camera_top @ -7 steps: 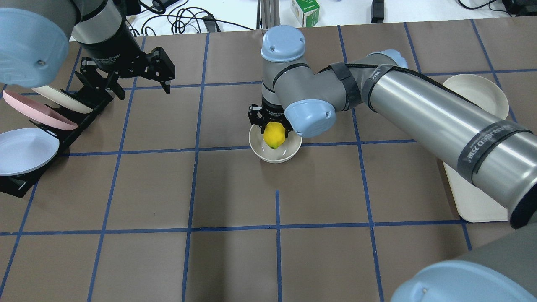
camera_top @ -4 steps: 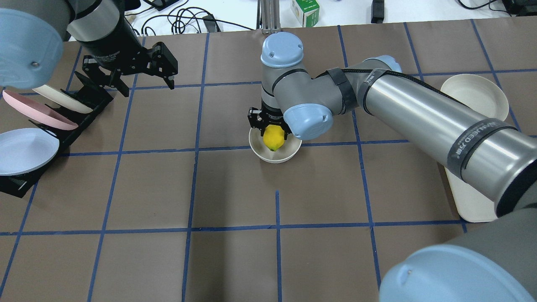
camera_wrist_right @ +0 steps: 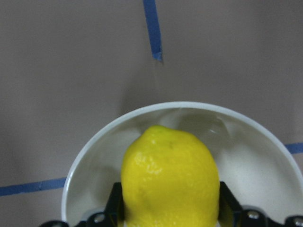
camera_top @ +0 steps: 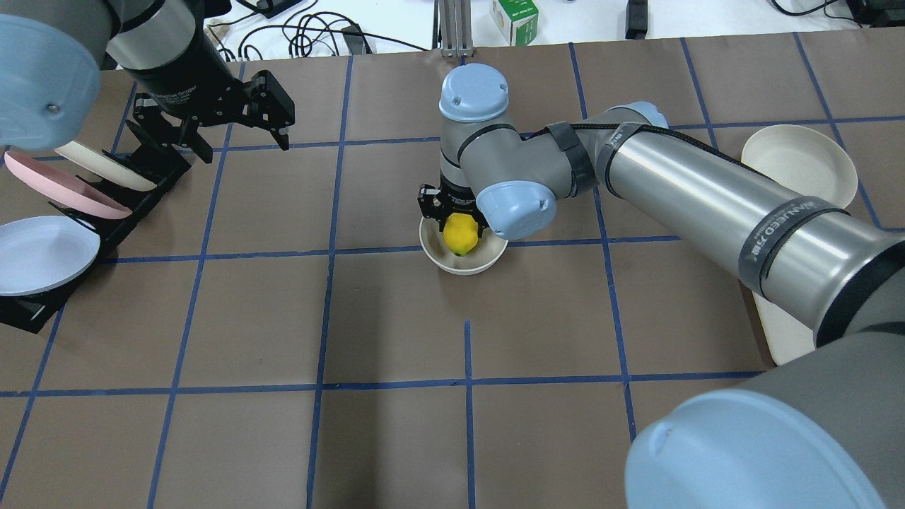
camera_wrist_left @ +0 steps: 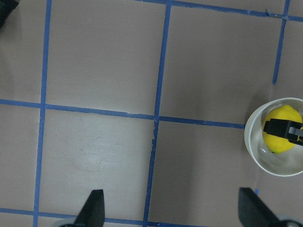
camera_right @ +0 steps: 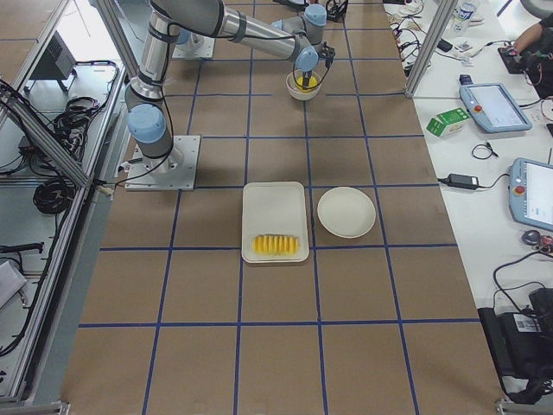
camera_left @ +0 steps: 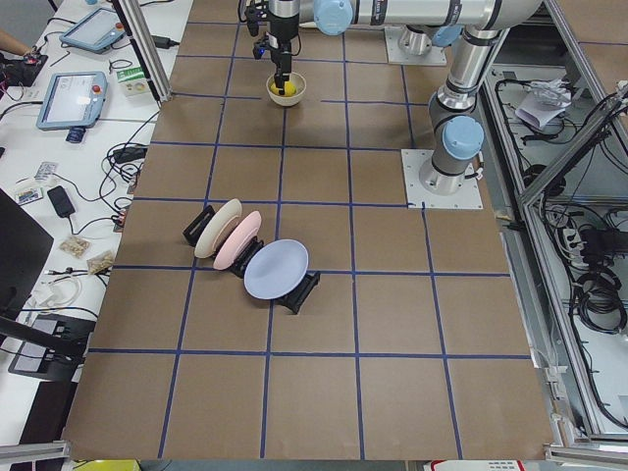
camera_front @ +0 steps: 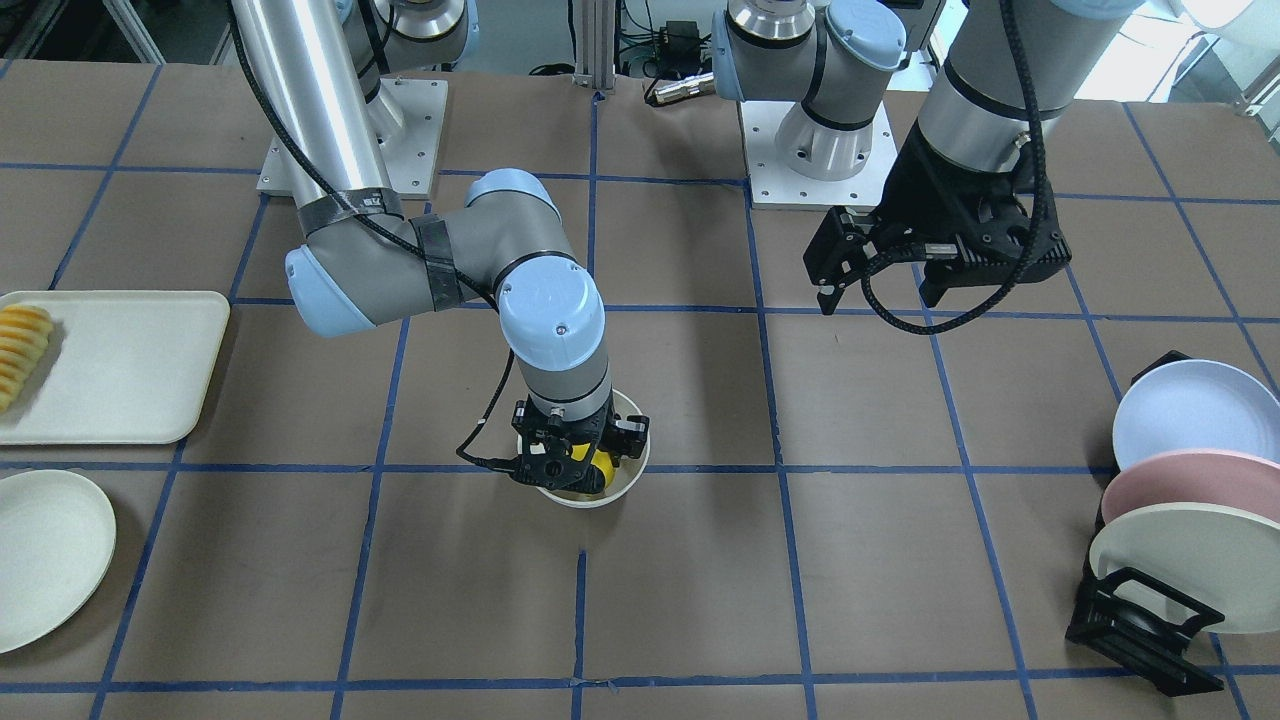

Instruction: Place bowl and put lemon in it

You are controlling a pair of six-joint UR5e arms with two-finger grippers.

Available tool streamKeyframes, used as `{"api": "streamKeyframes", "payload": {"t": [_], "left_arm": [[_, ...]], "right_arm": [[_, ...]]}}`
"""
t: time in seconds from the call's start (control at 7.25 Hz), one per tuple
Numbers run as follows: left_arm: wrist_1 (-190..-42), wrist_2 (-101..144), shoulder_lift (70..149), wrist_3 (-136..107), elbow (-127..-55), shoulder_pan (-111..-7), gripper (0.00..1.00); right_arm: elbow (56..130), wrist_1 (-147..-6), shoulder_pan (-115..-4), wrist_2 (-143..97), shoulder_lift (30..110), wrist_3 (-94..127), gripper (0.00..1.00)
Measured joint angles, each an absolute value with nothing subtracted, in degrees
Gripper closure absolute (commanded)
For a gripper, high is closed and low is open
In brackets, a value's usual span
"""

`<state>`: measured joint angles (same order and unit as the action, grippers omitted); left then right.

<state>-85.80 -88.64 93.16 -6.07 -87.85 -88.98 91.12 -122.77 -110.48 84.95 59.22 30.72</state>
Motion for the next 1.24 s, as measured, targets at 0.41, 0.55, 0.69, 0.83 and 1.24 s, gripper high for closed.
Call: {"api": "streamKeyframes", "payload": {"t": [0.41,0.55,0.69,0.83,1.24], "left_arm": [[-85.78,-88.61,93.15,-6.07,-87.99,-88.97,0.00],[-85.78,-88.60,93.11,-6.06,-88.06,-88.96,0.00],[-85.78,-88.59,93.09,-6.06,-88.11,-88.96,0.00],[-85.78,-88.60,93.03,-6.06,-88.13,-88.97,0.00],[-85.78,-88.52,92.88,-6.06,-88.15,-88.95,0.00]], "right_arm": [[91.14,-122.69,-110.48,85.51,59.04,30.76,0.11],[91.14,-122.63,-110.48,85.67,58.96,30.76,0.09],[91.14,-122.47,-110.48,85.74,58.84,30.76,0.06],[91.14,-122.26,-110.48,85.77,58.76,30.76,0.00],[90.89,-119.86,-109.04,85.71,61.98,30.78,0.00]]}}
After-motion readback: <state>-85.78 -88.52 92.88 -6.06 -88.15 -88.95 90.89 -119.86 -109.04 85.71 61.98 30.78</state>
